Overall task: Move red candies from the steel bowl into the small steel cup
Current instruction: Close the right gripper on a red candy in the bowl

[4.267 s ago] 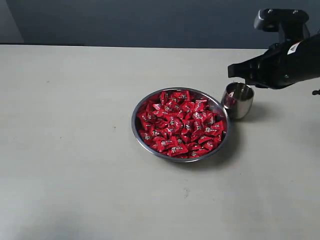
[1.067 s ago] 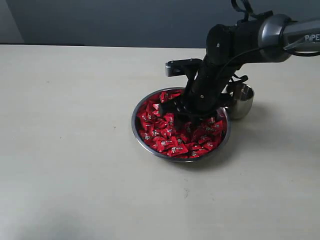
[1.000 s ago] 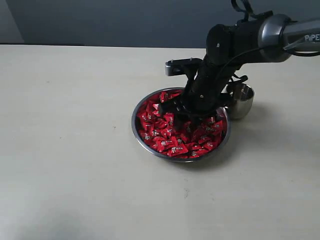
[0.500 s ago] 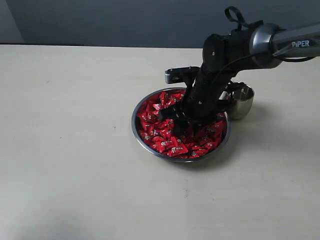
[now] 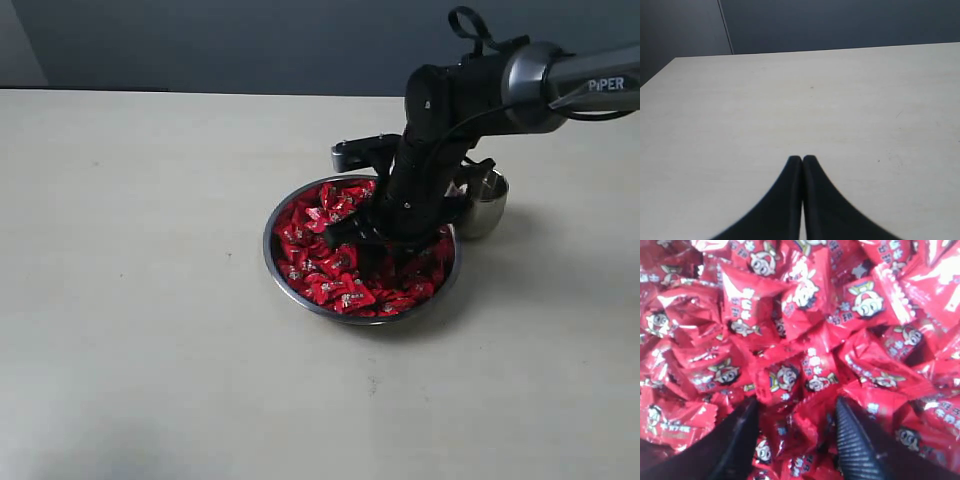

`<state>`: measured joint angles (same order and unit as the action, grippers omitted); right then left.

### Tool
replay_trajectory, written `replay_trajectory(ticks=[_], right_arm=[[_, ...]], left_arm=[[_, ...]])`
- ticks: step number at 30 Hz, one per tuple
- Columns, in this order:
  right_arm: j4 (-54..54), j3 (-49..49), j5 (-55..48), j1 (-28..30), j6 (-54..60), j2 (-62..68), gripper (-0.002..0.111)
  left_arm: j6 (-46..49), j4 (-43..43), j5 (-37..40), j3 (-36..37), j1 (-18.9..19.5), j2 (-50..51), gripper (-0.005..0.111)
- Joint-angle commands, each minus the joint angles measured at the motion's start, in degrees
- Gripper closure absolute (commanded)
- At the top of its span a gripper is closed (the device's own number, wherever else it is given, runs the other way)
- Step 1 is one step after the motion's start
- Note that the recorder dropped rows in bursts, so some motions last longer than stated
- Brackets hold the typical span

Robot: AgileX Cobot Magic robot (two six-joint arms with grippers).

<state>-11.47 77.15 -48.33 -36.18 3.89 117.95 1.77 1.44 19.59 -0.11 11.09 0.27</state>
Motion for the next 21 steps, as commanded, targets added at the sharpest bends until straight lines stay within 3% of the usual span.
replay_trajectory(ticks=[1, 21], right_arm=[[1.4, -0.21, -0.88, 0.1, -0.03, -1.07, 0.061], [2.62, -0.21, -0.32, 0.1, -0.03, -1.07, 0.061]], left_arm=[[-0.08, 0.11, -0.45, 0.11, -0.38, -0.27, 0.106], [-0.08, 0.11, -0.45, 0.11, -0.38, -0.27, 0.106]])
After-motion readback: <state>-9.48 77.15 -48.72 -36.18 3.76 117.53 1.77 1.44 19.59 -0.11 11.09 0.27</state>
